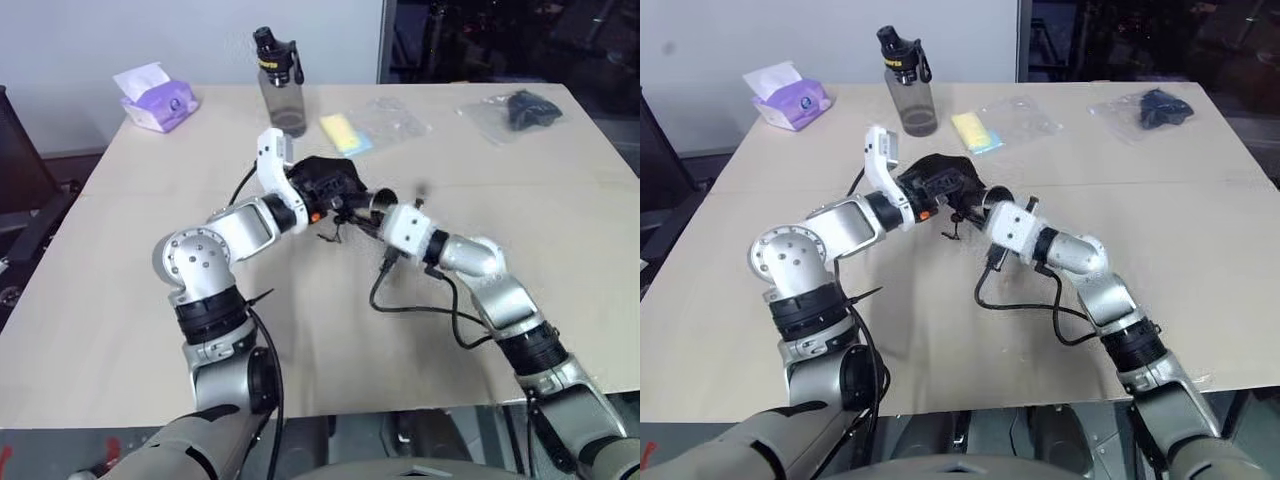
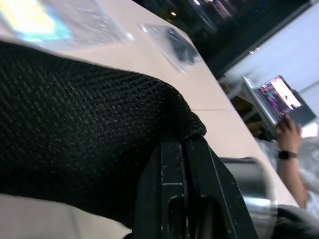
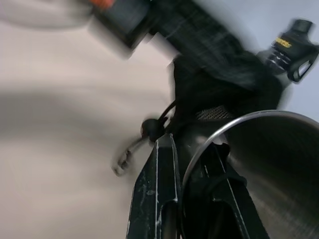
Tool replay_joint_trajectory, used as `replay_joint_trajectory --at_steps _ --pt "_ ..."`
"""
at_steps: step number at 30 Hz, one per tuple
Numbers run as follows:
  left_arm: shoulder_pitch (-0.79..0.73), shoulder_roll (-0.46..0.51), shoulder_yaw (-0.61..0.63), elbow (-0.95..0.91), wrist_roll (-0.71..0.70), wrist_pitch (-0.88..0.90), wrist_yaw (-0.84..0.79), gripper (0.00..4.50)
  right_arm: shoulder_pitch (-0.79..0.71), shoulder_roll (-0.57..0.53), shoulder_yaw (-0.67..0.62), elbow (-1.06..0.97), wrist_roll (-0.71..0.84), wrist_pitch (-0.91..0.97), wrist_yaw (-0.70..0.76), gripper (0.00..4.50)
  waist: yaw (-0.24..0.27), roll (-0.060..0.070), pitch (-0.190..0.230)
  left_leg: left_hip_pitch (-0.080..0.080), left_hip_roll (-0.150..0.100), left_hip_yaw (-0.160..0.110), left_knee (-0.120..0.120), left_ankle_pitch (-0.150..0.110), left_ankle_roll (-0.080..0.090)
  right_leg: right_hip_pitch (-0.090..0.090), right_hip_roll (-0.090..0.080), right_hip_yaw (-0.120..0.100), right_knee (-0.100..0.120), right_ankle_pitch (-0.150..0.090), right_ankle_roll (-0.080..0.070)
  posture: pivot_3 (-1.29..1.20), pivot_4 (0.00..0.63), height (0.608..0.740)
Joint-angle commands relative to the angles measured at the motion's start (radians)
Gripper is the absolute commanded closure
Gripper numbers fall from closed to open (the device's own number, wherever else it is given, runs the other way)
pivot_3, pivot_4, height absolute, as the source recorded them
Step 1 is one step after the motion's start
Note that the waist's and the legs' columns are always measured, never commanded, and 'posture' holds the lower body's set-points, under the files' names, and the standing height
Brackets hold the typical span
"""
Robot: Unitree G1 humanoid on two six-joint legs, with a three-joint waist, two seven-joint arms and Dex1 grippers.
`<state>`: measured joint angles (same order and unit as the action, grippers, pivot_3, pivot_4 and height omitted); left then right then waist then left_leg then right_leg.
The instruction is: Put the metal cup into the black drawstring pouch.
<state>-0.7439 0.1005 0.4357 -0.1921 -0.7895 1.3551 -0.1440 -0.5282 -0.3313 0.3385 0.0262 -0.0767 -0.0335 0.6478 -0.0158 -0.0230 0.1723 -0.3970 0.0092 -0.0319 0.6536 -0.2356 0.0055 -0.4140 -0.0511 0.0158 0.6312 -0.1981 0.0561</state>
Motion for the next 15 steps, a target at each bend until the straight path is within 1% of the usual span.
replay_joint_trajectory --at_steps 1,2,3,5,6,8,9,10,11,12,14,15 --pt "-0.066 -0.028 -0.021 -0.026 -0.072 0.028 -0.008 4.50 -0.120 -0.036 0.078 0.170 -0.256 -0.233 -0.152 4.47 -0.001 0.000 0.000 0.000 0.000 0.000 0.000 0.000 0.000 0.000 0.000 0.000 0.000 0.000 0.000 0.00 0.150 0.740" --pt "-0.065 -0.029 -0.024 -0.022 -0.070 0.026 -0.008 4.50 -0.137 -0.034 0.079 0.192 -0.287 -0.262 -0.194 4.47 -0.003 0.000 0.000 0.000 0.000 0.000 0.000 0.000 -0.001 0.000 0.000 0.000 0.000 0.000 0.000 0.00 0.150 0.740" --pt "-0.068 -0.036 -0.012 -0.009 -0.078 0.036 0.000 4.50 -0.163 -0.047 0.092 0.225 -0.366 -0.298 -0.261 4.47 -0.003 0.000 0.000 0.000 0.000 0.000 -0.001 0.003 -0.005 0.000 0.000 0.000 0.000 0.000 0.000 0.00 0.150 0.740" --pt "-0.071 -0.043 0.002 0.007 -0.091 0.045 0.005 4.50 -0.198 -0.067 0.113 0.272 -0.485 -0.330 -0.357 4.47 -0.002 0.000 0.000 0.000 0.000 -0.001 -0.001 0.003 -0.006 0.000 0.000 0.000 0.000 0.000 0.000 0.00 0.150 0.740" --pt "-0.071 -0.045 0.004 0.009 -0.097 0.048 0.006 4.50 -0.205 -0.069 0.117 0.292 -0.506 -0.335 -0.374 4.47 -0.001 -0.001 0.000 0.000 0.000 0.000 -0.001 0.003 -0.006 -0.001 0.000 0.001 0.000 0.000 0.000 0.00 0.150 0.740" --pt "-0.067 -0.046 0.003 0.007 -0.109 0.052 0.008 4.50 -0.204 -0.049 0.106 0.322 -0.479 -0.341 -0.376 4.47 -0.001 -0.001 0.001 -0.001 0.000 0.000 -0.002 0.004 -0.006 -0.001 0.000 0.000 -0.001 0.000 0.000 0.00 0.150 0.740" --pt "-0.060 -0.047 0.006 0.003 -0.118 0.055 0.008 4.50 -0.173 0.049 0.016 0.304 -0.283 -0.264 -0.349 4.47 -0.001 -0.002 0.001 -0.001 0.000 0.000 -0.002 0.004 -0.006 -0.001 0.000 0.000 -0.001 0.000 0.000 0.00 0.150 0.740" --pt "-0.055 -0.047 0.009 0.000 -0.125 0.058 0.008 4.50 -0.150 0.122 -0.051 0.289 -0.137 -0.206 -0.328 4.47 -0.003 -0.003 0.001 -0.001 0.000 0.000 -0.002 0.004 -0.006 -0.001 0.000 0.001 -0.002 0.000 0.000 0.00 0.150 0.740" --pt "-0.047 -0.043 0.012 -0.001 -0.131 0.057 0.009 4.50 -0.130 0.199 -0.130 0.256 0.040 -0.140 -0.290 4.47 -0.005 -0.003 0.001 -0.001 0.001 -0.001 -0.002 0.004 -0.006 0.000 0.001 0.000 -0.003 0.000 0.000 0.00 0.150 0.740" --pt "-0.042 -0.037 0.014 0.001 -0.133 0.055 0.009 4.50 -0.115 0.257 -0.193 0.221 0.180 -0.076 -0.254 4.47 -0.006 -0.003 0.001 0.000 0.002 -0.001 -0.003 0.004 -0.006 -0.001 0.001 0.000 -0.003 0.000 0.000 0.00 0.150 0.740" --pt "-0.036 -0.026 0.015 0.005 -0.133 0.046 0.007 4.50 -0.103 0.330 -0.294 0.151 0.380 0.055 -0.233 4.47 -0.003 -0.002 0.002 -0.001 0.002 -0.003 -0.003 0.004 -0.006 -0.001 0.001 -0.001 -0.002 0.000 0.000 0.00 0.150 0.740" --pt "-0.034 -0.022 0.014 0.006 -0.135 0.042 0.007 4.50 -0.102 0.346 -0.322 0.128 0.431 0.102 -0.237 4.47 0.000 -0.002 0.002 -0.001 0.002 -0.003 -0.003 0.003 -0.006 -0.001 0.001 -0.001 -0.002 0.000 0.000 0.00 0.150 0.740"
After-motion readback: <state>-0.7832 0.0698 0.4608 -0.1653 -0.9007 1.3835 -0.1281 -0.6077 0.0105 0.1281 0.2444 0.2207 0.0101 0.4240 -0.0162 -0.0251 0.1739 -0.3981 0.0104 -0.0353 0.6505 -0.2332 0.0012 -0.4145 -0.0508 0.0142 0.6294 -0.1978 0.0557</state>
